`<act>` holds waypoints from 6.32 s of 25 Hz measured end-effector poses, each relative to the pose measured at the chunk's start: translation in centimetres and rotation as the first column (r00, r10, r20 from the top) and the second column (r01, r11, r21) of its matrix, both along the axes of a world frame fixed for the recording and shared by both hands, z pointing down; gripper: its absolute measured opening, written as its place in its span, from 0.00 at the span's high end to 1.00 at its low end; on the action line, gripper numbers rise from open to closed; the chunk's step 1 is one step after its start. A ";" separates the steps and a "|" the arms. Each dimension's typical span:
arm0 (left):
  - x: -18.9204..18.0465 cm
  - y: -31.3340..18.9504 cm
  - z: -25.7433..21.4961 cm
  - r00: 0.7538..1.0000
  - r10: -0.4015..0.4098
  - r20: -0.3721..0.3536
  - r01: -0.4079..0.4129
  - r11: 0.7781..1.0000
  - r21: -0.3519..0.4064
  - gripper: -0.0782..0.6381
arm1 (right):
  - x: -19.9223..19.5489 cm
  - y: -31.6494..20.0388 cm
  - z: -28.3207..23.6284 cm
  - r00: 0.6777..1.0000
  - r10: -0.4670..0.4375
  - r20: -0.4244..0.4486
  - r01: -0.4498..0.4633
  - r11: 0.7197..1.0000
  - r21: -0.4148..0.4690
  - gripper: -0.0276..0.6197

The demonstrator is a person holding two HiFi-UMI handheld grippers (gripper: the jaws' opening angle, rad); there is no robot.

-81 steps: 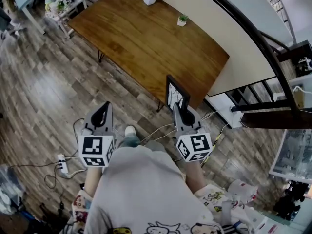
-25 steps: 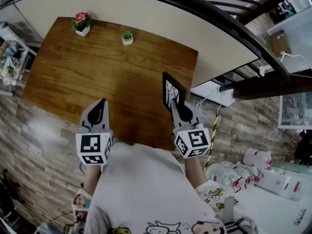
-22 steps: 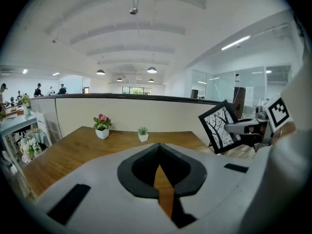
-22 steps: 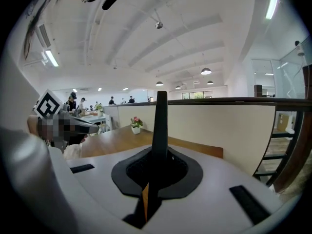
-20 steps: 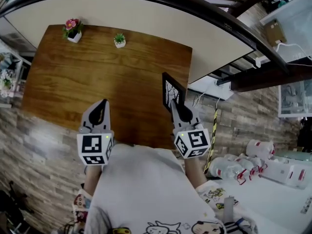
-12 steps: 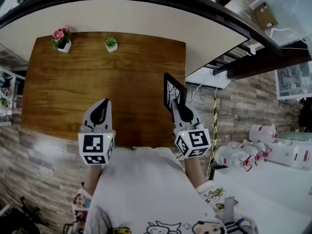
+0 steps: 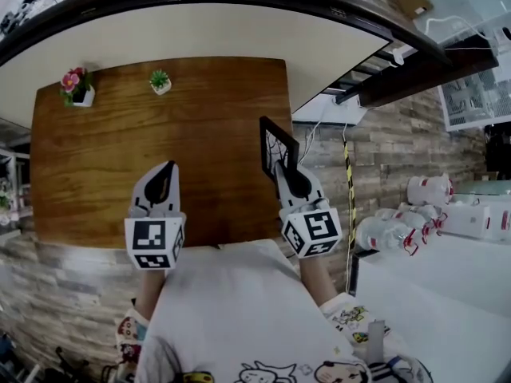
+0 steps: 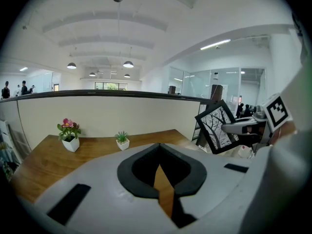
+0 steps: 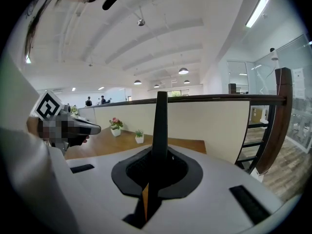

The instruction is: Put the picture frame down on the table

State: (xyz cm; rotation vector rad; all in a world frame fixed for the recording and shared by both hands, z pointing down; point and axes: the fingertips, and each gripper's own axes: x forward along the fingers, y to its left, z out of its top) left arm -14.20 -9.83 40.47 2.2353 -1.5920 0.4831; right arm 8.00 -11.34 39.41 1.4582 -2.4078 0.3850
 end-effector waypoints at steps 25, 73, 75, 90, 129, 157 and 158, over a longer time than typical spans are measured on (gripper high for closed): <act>1.9 -0.3 1.3 1.000 0.023 -0.017 -0.024 0.999 -0.032 0.89 | 0.6 0.5 1.3 0.996 0.021 0.085 -0.014 0.997 -0.073 0.94; 4.8 2.8 7.4 0.995 0.092 -0.037 -0.097 0.980 -0.172 0.89 | -2.1 6.3 15.5 0.924 0.094 0.370 0.165 0.777 -0.608 0.94; 4.9 2.8 7.5 0.995 0.093 -0.039 -0.098 0.980 -0.175 0.89 | -2.2 6.5 15.9 0.922 0.090 0.377 0.182 0.759 -0.625 0.94; 5.3 2.9 8.2 0.994 0.103 -0.035 -0.107 0.976 -0.192 0.89 | -2.7 6.2 17.9 0.937 0.060 0.343 0.203 0.704 -0.680 0.92; 5.4 2.5 8.8 0.992 0.124 -0.033 -0.128 0.970 -0.206 0.89 | -0.5 5.8 20.6 0.998 -0.020 0.057 0.052 0.761 -0.646 0.61; 4.9 2.6 8.6 0.993 0.112 -0.036 -0.117 0.974 -0.195 0.89 | 0.0 5.9 20.8 1.000 -0.008 0.017 0.017 0.766 -0.643 0.60; 4.9 2.6 8.6 0.993 0.113 -0.036 -0.117 0.974 -0.194 0.89 | 0.0 5.9 20.8 1.000 -0.006 0.019 0.017 0.766 -0.643 0.60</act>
